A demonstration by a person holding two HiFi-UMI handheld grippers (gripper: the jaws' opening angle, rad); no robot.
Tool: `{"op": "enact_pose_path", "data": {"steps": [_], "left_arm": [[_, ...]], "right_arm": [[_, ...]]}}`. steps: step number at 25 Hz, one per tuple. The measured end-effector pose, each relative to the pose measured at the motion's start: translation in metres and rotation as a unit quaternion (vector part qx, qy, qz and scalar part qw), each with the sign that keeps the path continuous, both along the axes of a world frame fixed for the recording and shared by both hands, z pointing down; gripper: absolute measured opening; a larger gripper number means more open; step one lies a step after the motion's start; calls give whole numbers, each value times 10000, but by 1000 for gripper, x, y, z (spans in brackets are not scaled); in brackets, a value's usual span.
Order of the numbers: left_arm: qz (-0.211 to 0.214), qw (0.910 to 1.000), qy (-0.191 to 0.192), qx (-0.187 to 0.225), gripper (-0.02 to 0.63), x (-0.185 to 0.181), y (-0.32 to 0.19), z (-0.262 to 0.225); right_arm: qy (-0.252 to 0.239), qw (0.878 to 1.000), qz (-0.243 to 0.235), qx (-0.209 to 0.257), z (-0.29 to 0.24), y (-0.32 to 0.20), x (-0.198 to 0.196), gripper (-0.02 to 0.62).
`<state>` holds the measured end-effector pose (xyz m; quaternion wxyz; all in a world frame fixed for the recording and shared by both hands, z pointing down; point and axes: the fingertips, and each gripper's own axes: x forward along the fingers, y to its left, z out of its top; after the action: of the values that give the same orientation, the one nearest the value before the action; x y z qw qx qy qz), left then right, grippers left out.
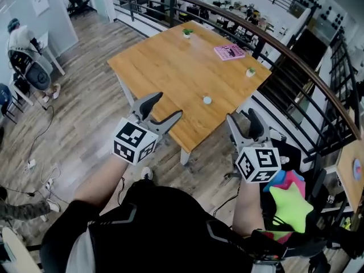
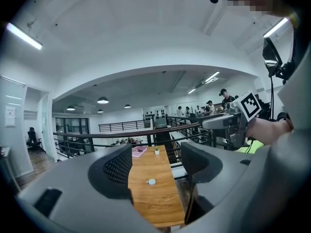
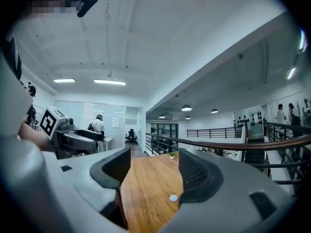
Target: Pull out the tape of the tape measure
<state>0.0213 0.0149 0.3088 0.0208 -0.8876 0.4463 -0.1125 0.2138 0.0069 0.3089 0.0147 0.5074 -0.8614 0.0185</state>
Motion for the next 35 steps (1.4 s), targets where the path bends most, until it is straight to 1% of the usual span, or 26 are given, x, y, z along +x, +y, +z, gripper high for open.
{"op": "enact_pose_path", "data": {"steps": [2, 4, 6, 8, 10, 14, 18, 22, 27, 30, 32, 35], "left_arm": [[51, 10000, 39, 17, 324, 0, -14, 2], [75, 9998, 170, 9, 324, -4, -29, 4], [84, 9995, 308, 41, 324, -13, -47, 2], [116, 9993, 362, 36, 324, -23, -70, 4], [196, 9989, 431, -16, 324, -32, -94, 8], [400, 9967, 705, 7, 324, -56, -145, 11], [581, 9952, 756, -240, 322, -77, -198, 28], [693, 9935, 821, -386, 323, -100, -244, 37], [1178, 9869, 890, -646, 323, -100, -285, 54], [1273, 9855, 888, -681, 324, -99, -306, 64], [1398, 9823, 965, -787, 324, -90, -317, 71], [1525, 9786, 963, -988, 324, -79, -319, 86]], "right_arm": [[48, 10000, 55, 26, 1, -10, 1, 314], [83, 9999, 123, -42, 7, -20, 0, 314], [120, 9997, 184, -92, 10, -32, -6, 311], [219, 9993, 298, -90, 10, -46, -12, 307], [293, 9985, 453, -108, 10, -62, -19, 301], [335, 9972, 653, -172, 12, -106, -40, 301], [247, 9955, 865, -302, 13, -147, -59, 301], [327, 9899, 1266, -543, 20, -177, -74, 301], [298, 9809, 1739, -821, 35, -207, -79, 296], [223, 9751, 2016, -899, 39, -215, -76, 276], [275, 9700, 2191, -1021, 47, -219, -70, 276], [375, 9654, 2239, -1282, 67, -223, -62, 276]]}}
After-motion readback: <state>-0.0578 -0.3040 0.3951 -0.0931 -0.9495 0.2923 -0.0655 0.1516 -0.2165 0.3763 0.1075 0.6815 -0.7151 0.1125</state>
